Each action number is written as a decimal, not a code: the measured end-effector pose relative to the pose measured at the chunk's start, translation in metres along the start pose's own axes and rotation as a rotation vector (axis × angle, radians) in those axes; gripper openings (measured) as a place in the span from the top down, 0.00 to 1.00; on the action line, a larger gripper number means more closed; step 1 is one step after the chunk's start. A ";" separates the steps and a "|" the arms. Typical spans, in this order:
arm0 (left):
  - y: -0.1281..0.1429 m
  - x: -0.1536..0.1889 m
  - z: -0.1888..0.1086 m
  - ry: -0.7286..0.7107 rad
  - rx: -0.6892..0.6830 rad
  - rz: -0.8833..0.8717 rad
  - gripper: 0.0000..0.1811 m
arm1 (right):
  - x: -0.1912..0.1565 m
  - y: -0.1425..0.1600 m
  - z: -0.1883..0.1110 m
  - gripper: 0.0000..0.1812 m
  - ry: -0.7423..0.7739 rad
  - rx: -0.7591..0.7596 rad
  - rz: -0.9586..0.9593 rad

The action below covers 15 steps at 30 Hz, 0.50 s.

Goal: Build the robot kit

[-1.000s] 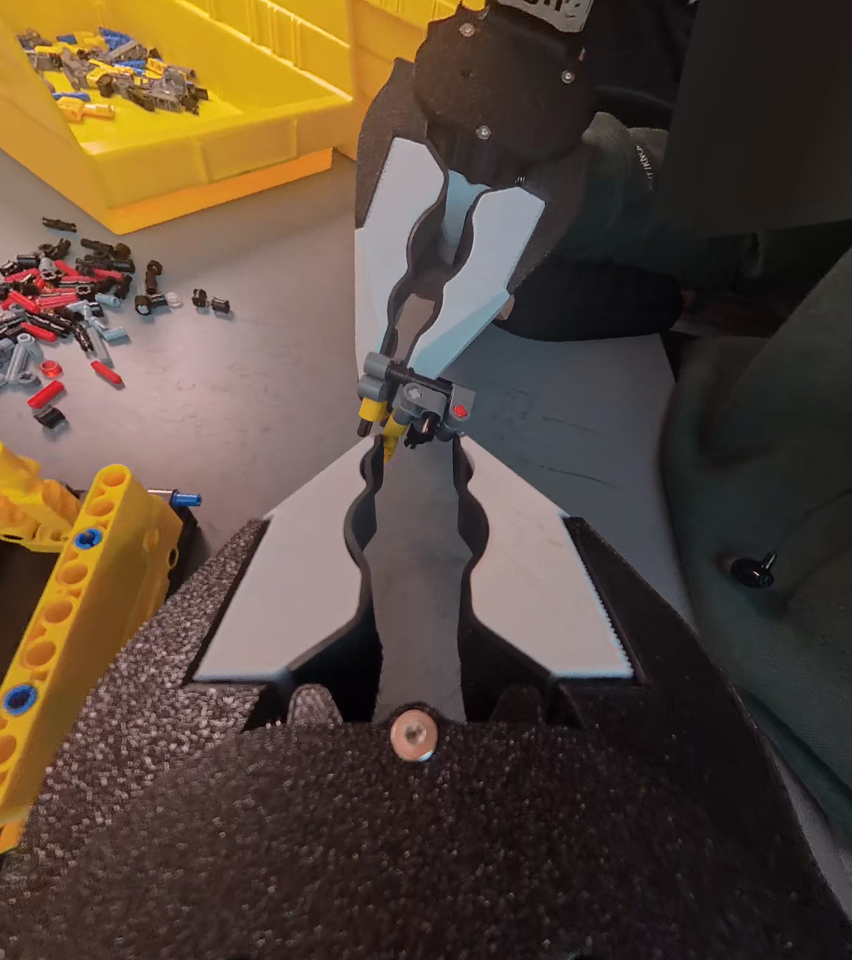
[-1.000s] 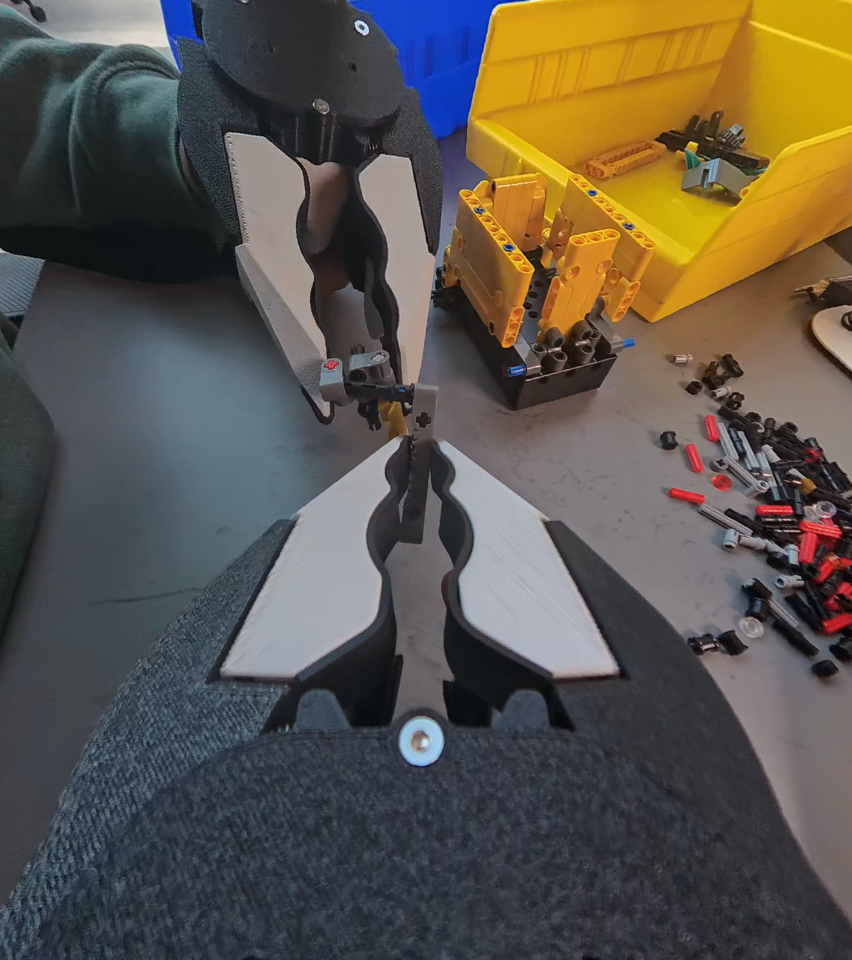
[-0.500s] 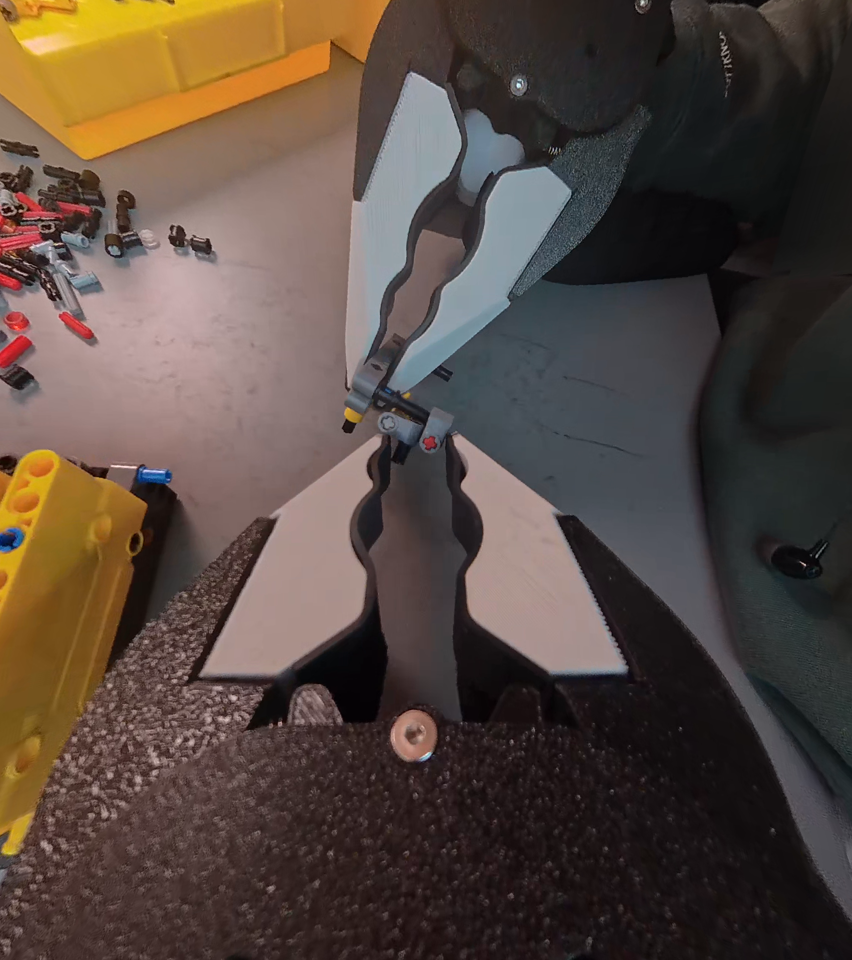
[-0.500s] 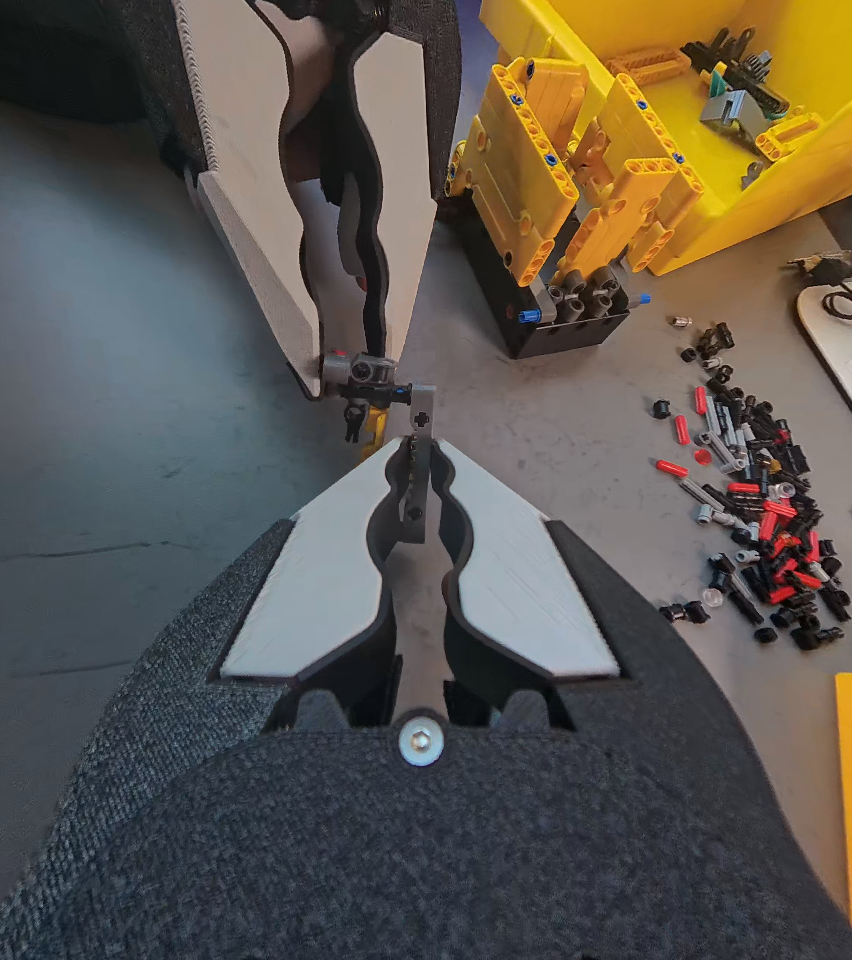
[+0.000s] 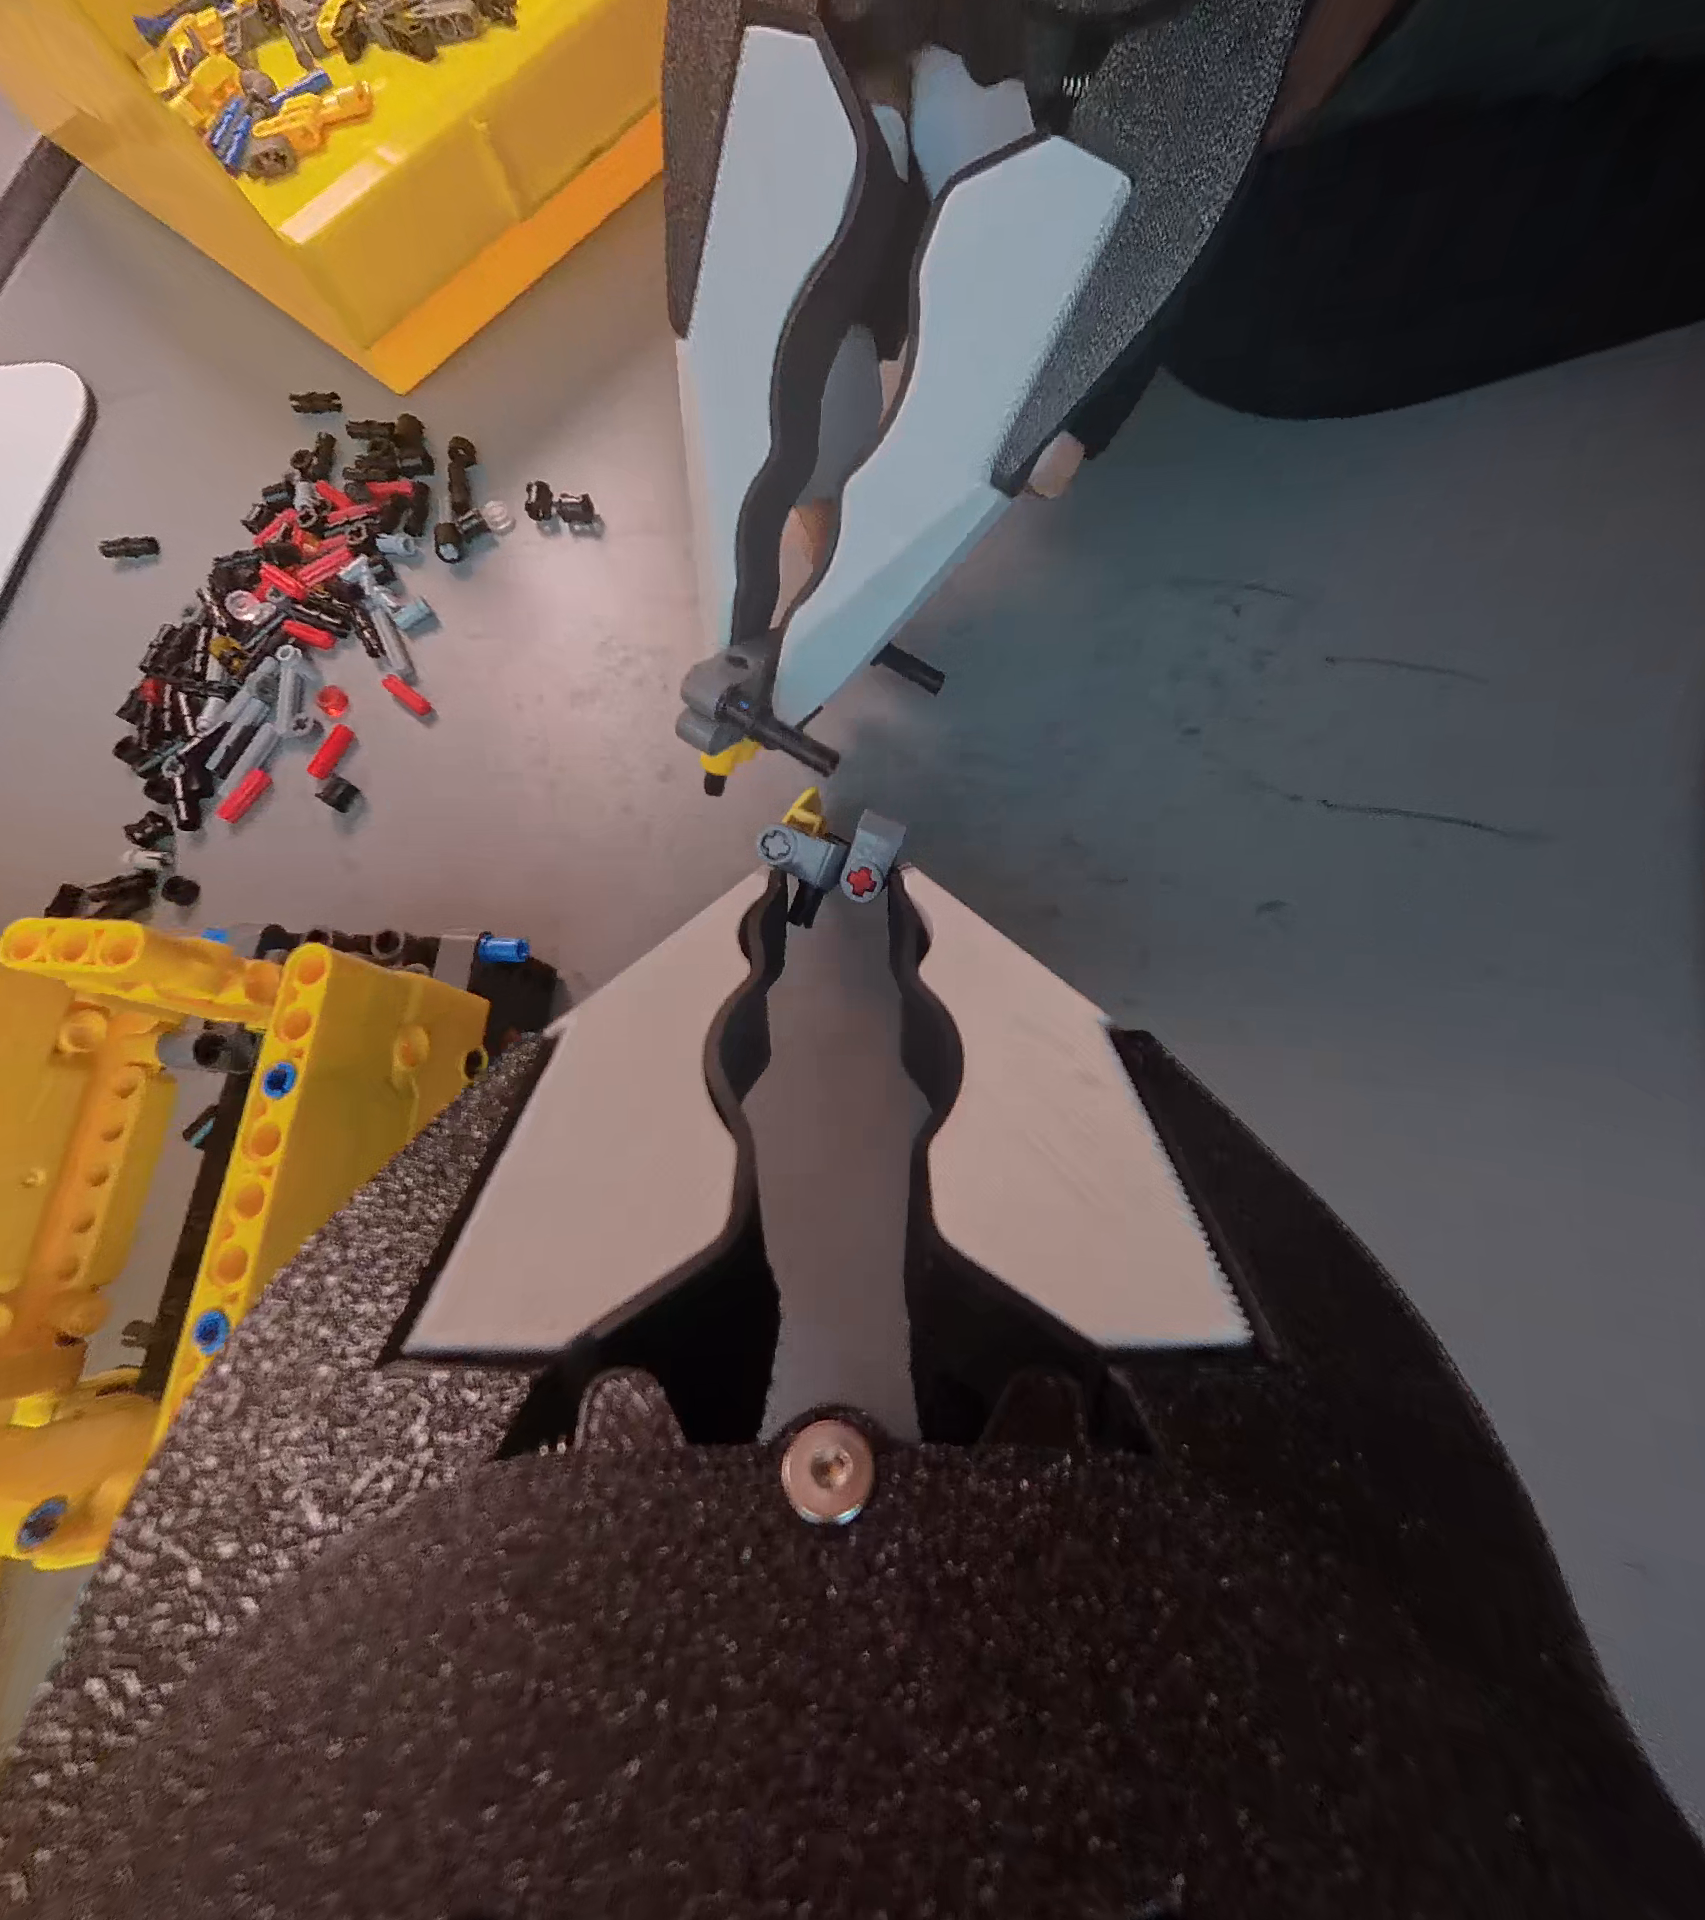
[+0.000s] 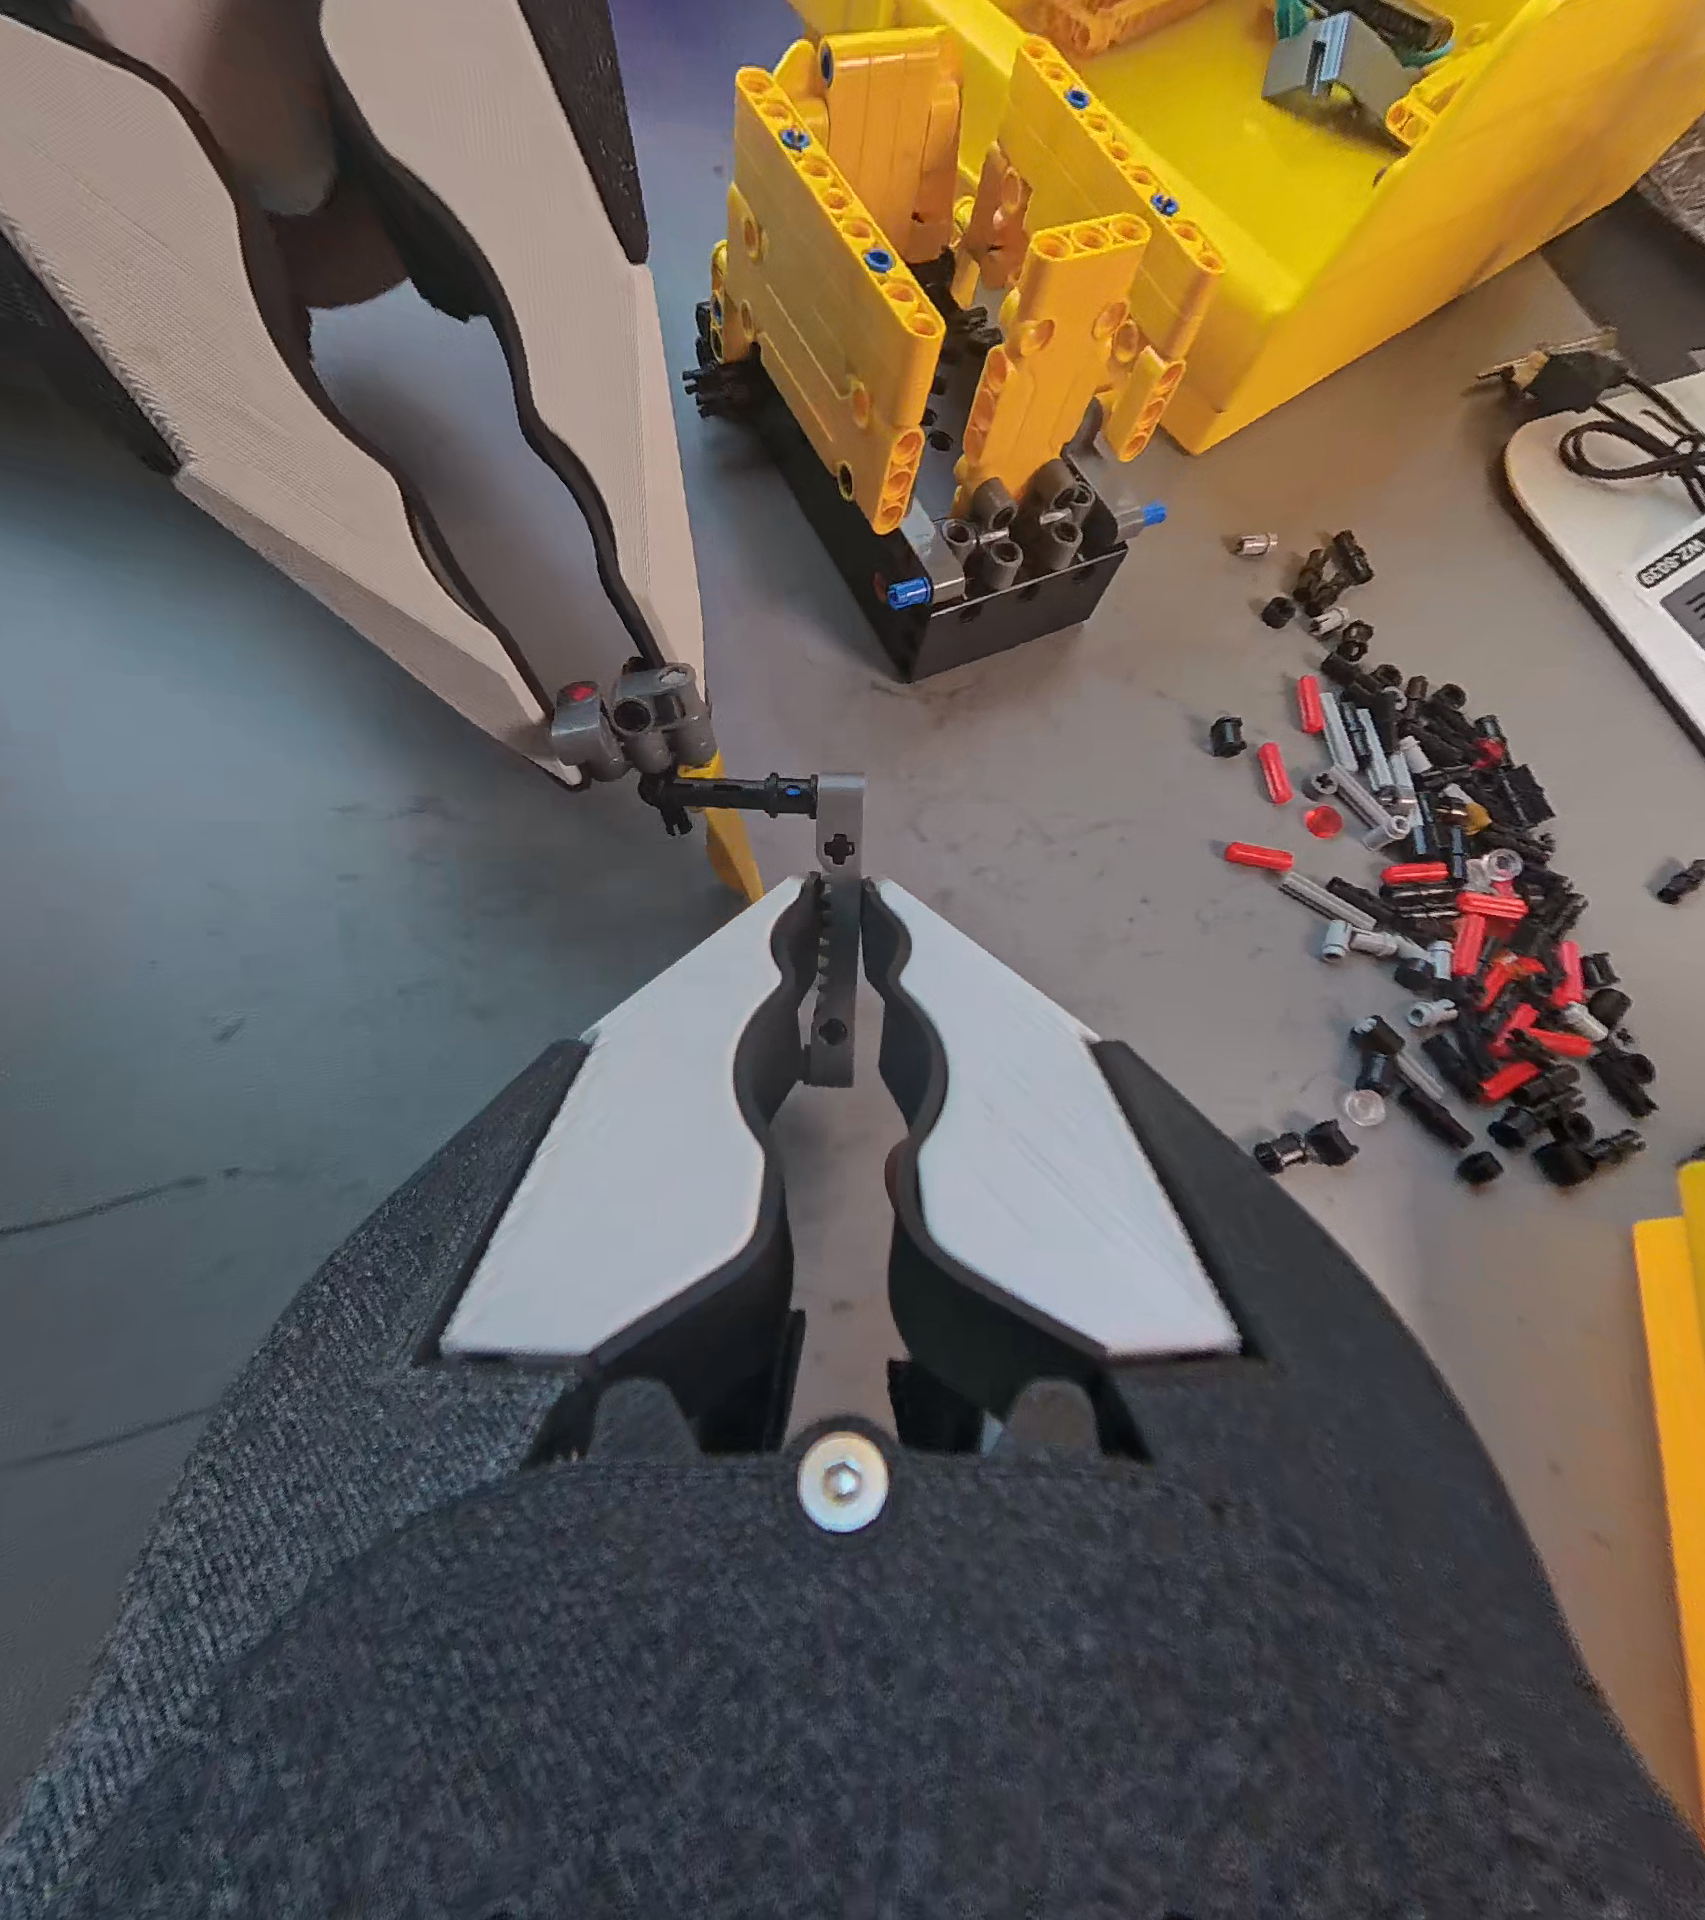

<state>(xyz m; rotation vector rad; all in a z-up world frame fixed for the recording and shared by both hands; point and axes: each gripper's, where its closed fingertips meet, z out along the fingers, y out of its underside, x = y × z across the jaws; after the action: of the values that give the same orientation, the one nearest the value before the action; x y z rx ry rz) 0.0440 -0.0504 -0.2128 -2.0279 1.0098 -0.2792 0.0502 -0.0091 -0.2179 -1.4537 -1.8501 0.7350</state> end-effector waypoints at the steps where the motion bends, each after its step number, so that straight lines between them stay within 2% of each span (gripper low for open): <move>1: 0.000 -0.002 0.000 -0.014 -0.011 0.007 0.90 | 0.000 0.000 0.002 0.97 0.012 -0.019 -0.020; 15: 0.000 -0.022 -0.007 -0.219 -0.139 0.105 0.91 | 0.005 -0.021 0.002 0.97 0.180 -0.142 -0.181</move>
<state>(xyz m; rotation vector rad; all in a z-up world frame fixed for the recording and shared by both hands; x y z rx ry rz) 0.0260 -0.0380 -0.2051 -2.0676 1.0166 0.0700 0.0353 -0.0087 -0.2024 -1.3681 -1.8939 0.3791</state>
